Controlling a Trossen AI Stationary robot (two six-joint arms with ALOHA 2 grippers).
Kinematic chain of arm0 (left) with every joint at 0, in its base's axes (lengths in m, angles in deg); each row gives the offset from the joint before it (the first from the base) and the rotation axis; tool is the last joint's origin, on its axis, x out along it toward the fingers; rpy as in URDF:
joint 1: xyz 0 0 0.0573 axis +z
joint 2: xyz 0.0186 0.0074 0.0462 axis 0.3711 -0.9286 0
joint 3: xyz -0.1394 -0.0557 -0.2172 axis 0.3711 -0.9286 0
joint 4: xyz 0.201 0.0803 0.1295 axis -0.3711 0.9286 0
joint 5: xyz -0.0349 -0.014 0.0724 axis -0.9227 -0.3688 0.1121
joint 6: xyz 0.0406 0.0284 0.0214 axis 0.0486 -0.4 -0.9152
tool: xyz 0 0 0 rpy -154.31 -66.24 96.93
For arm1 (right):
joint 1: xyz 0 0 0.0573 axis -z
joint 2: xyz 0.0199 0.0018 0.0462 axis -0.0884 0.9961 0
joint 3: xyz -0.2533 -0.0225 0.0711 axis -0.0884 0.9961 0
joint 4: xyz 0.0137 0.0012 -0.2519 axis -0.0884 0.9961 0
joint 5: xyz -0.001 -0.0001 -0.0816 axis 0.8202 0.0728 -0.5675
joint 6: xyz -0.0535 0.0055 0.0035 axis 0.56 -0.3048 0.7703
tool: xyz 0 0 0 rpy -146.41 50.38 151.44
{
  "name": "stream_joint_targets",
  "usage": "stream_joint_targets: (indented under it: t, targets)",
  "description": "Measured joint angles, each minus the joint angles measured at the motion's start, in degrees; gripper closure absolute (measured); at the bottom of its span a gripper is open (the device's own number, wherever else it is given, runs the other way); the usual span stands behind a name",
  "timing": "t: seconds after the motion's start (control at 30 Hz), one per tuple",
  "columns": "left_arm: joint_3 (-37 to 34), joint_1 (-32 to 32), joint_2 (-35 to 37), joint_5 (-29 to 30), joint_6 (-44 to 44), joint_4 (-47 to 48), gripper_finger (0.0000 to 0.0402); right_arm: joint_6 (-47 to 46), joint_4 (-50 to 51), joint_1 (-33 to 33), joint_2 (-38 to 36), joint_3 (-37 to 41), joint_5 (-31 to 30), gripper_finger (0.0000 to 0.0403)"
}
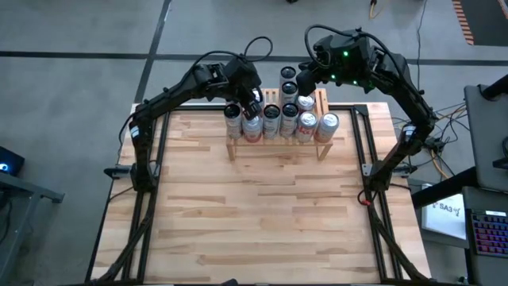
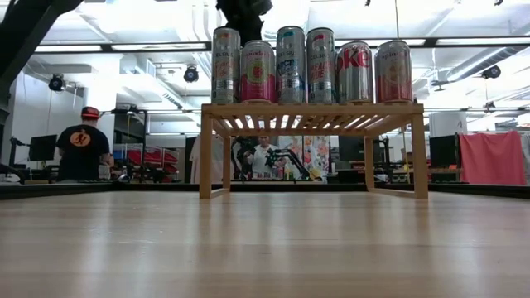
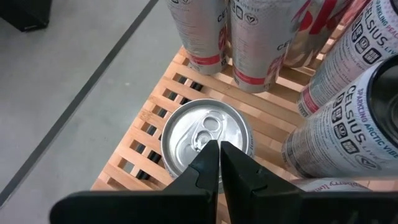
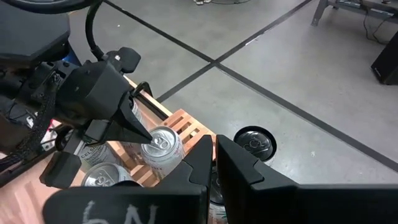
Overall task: Place canned beverage on shelf
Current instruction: Adjust the pink and white soda can on the back of the shelf
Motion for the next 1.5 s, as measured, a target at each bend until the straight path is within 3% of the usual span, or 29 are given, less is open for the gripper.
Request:
stream_joint_targets:
  t: [0.63, 0.73, 0.83, 1.0, 1.1, 1.23, 1.5]
  targets:
    - [1.06, -0.52, -0.02, 0.0, -0.21, 0.57, 0.0402, 0.13, -0.08, -0.01, 0.0, 0.0, 0.02, 0.039]
    - [4.85, -0.48, -0.01, 0.02, -0.24, 0.48, 0.0402, -0.6, -2.15, -0.01, 0.38, 0.0, 0.11, 0.039]
    - [3.92, -0.28, 2.53, 0.21, -0.88, -3.46, 0.0402, -1.2, -5.72, 0.01, 1.56, 0.0, 1.38, 0.039]
    - [4.36, 0.85, 3.89, -0.02, -5.77, -5.06, 0.0402, 0.12, -6.77, -0.03, 4.47, 0.05, 2.33, 0.039]
    - [4.34, 0.87, 3.61, -1.06, -14.25, -4.82, 0.0402, 0.71, -6.19, -0.03, 5.28, 0.09, 2.31, 0.039]
    - [4.34, 0.22, 3.44, 4.38, -22.68, -4.77, 0.0402, 1.71, -5.56, -0.03, 5.2, 0.09, 2.23, 0.039]
    - [4.34, 0.07, 1.16, 8.03, -23.32, -6.91, 0.0402, 2.12, -5.08, -0.03, 4.39, 0.04, 2.21, 0.039]
